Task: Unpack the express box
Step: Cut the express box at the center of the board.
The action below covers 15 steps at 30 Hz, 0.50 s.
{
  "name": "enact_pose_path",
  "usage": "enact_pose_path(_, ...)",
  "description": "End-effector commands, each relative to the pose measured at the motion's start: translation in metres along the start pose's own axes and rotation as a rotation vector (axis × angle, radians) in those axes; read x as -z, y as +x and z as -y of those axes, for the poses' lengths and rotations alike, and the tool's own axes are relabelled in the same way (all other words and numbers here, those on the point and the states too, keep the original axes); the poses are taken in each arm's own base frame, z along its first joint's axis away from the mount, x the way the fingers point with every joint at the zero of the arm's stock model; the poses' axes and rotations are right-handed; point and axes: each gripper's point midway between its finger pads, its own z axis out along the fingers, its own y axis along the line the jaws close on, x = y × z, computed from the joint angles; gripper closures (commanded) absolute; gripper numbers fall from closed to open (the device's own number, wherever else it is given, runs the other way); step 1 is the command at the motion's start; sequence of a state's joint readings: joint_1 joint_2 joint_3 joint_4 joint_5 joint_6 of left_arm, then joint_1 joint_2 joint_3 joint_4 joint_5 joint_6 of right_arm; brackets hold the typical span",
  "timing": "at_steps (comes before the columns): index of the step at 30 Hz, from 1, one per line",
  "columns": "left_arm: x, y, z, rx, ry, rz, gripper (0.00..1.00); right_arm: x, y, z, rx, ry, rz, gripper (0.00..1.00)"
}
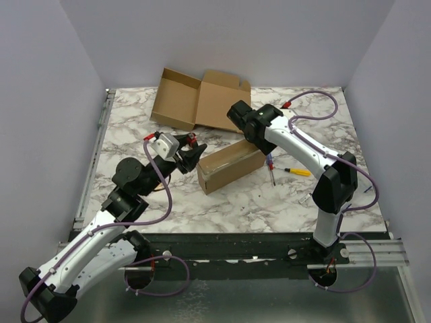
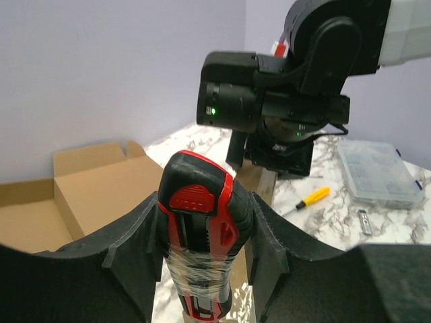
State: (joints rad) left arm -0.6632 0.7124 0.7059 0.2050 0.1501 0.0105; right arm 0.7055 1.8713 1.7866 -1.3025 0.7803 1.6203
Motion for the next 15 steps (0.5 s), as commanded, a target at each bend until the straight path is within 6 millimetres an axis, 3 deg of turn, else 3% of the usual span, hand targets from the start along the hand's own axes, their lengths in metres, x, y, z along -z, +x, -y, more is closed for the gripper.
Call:
enact_pose_path(1, 0.002, -0.027, -0.001, -0.075, -0.001, 0.151, 1.00, 0.003, -0.014, -0.005, -0.024, -0.022, 0.029, 0.46)
enact_pose_path(8, -0.001, -0.016, 0.004, -0.140, 0.034, 0.155, 1.00, 0.004, -0.010, -0.008, -0.020, -0.034, 0.006, 0.46)
enact_pose_path(15, 0.000, -0.020, 0.007, -0.125, 0.043, 0.189, 1.00, 0.003, -0.007, -0.007, -0.020, -0.041, -0.006, 0.46)
